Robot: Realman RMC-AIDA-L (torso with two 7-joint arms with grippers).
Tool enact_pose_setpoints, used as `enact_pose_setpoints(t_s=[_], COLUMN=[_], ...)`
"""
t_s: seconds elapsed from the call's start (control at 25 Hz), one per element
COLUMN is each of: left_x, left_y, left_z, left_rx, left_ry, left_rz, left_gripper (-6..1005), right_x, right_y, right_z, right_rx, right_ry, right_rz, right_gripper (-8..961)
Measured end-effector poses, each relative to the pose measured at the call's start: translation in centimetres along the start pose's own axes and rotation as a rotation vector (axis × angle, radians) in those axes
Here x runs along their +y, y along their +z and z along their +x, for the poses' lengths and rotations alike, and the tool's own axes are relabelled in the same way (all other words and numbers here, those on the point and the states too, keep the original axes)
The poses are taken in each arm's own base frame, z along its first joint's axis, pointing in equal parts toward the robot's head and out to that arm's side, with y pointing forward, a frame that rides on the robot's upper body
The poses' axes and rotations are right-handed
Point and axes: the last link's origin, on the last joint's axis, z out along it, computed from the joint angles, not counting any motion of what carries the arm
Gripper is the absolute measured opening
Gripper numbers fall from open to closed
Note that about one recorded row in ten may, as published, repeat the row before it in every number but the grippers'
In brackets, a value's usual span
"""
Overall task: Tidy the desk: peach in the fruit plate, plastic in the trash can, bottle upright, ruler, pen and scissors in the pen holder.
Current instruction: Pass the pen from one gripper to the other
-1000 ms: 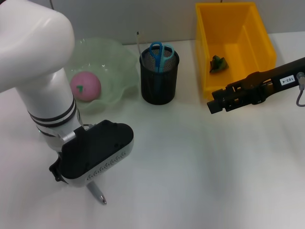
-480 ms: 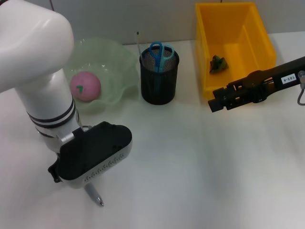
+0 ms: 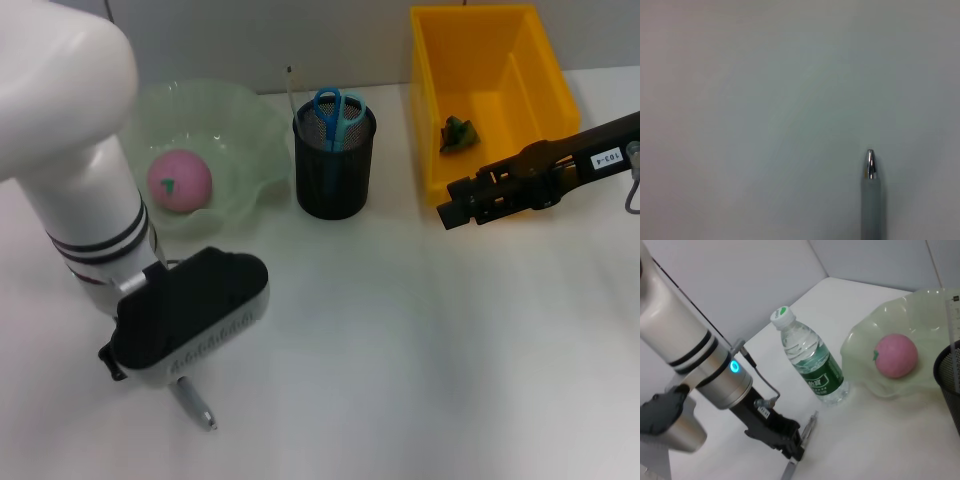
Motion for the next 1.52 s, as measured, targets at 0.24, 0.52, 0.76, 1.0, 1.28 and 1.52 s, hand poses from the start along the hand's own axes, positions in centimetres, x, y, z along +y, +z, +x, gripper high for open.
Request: enact_pose_setpoints(t_s=[0.24, 0.52, 0.76, 1.0, 1.28, 1.52], left_x=[-0.1, 0.6, 1.2, 1.9, 3.1, 3.4], left_y=[-2.6, -5.2, -6.0, -6.7, -5.7, -4.2], left_z=[-1.9, -3.9, -3.1, -1.7, -1.1, -0.2], left_rx=[0.098, 0.351, 0.682, 1.147, 1.375, 1.56], left_ry=[-0.204, -0.542, -0.824, -1.003, -1.073, -1.102], left_rz=[0.125, 0.336, 0.467, 0.601, 0.654, 0.671], left_gripper=[131, 131, 131, 132, 132, 132], right_x=[0.5, 1.0, 1.3, 1.6, 2.3, 2.9], right_y=[-0.6, -1.7, -2.3, -3.2, -3.5, -2.9], right_z=[0.0, 1.5, 3.1, 4.7, 5.3, 6.6], right_rx=[-0.003, -0.014, -0.027, 0.01, 0.024, -0.078], right_ry=[-0.014, -0.025, -0.04, -0.021, -0.017, -0.039], right_rz=[-0.016, -0.029, -0.043, -0.055, -0.106, -0.153], right_gripper=[675, 676, 676, 676, 676, 676])
